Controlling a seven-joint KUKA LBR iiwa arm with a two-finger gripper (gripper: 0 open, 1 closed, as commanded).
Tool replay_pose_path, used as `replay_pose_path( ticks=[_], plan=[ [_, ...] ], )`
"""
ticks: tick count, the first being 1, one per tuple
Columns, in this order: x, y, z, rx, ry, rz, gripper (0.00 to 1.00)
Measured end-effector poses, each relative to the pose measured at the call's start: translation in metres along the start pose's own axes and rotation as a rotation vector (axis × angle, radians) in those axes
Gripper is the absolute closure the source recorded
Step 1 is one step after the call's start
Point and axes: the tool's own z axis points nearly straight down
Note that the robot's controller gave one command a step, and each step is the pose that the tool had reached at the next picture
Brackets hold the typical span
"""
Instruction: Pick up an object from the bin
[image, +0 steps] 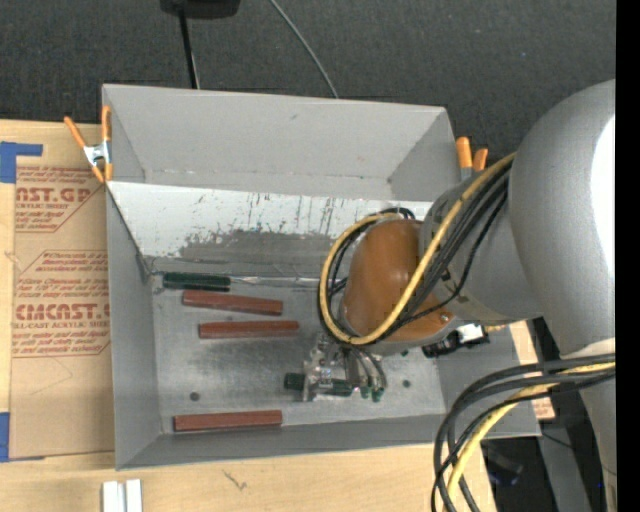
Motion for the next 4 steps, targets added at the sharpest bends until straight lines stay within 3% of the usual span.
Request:
replay_pose_path(
  ticks=[1,3,4],
  plan=[
    [0.003,0.001,-0.011,-0.001,0.015,-0.001,1.00],
    [0.004,0.001,-0.039,0.000,0.023,-0.003,1.00],
    [0.003,0.001,-0.059,-0.002,0.019,-0.002,1.00]
  ],
)
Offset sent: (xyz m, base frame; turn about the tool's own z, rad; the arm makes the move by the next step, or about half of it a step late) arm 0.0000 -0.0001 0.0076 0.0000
